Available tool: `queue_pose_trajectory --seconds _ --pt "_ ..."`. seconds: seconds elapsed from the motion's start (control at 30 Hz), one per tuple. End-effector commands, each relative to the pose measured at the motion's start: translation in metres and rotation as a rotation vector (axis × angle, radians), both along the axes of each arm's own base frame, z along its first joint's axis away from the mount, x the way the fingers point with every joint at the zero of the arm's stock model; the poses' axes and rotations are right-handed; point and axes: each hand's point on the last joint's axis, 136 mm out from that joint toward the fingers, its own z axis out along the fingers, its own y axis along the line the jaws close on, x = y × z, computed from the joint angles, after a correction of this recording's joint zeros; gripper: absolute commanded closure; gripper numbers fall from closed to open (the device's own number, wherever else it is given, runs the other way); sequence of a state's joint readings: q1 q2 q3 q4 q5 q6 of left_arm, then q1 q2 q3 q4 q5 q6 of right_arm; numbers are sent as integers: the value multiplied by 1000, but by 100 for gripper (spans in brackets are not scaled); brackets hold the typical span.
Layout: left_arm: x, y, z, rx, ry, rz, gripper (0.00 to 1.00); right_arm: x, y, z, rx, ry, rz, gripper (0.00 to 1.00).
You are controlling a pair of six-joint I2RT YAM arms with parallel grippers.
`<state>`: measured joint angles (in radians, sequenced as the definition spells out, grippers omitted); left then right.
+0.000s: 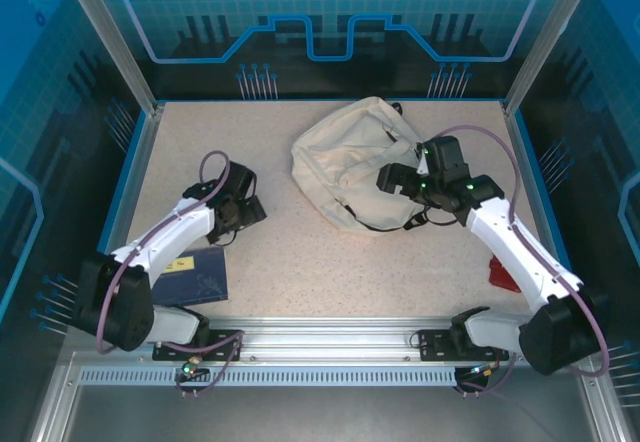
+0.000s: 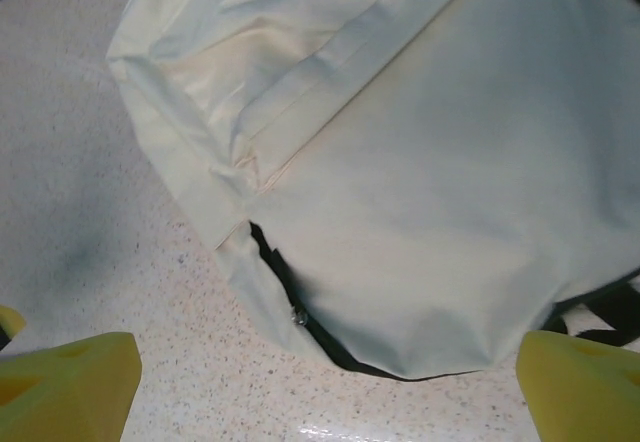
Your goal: Pack books, pencil case, and school supplies into a backpack
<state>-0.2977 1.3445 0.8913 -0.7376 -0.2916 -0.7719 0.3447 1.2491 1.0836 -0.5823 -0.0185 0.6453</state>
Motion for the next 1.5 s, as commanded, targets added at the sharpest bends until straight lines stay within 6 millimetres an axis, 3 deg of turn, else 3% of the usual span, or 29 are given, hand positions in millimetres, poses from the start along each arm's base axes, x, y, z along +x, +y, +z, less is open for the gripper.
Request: queue_pose_trajectory --seconds 0.0,0.13,0.3,0.53,0.77,1.0,1.23,1.33,1.47 --pt "-31 32 -5 76 39 122 1 8 21 16 7 -42 63 2" --pt "-48 42 -23 79 59 178 1 10 36 12 5 -27 97 2" --pt "-43 29 -44 0 56 167 1 9 42 9 4 -18 108 2" --pt "-27 3 -65 -109 93 85 1 6 40 13 1 -23 107 2" --pt "-12 -48 -77 -264 135 -90 1 6 39 14 -7 -24 99 3" --pt "-1 -109 -71 -306 169 -287 1 8 38 11 -10 -12 87 3" --pt "-9 -182 -59 -371 176 -445 2 7 35 7 -20 -1 75 3" --pt "-14 -192 -51 -373 174 -472 2 7 36 5 -20 7 77 3" --pt "-11 -185 -23 -342 112 -494 1 7 42 2 -20 14 99 4"
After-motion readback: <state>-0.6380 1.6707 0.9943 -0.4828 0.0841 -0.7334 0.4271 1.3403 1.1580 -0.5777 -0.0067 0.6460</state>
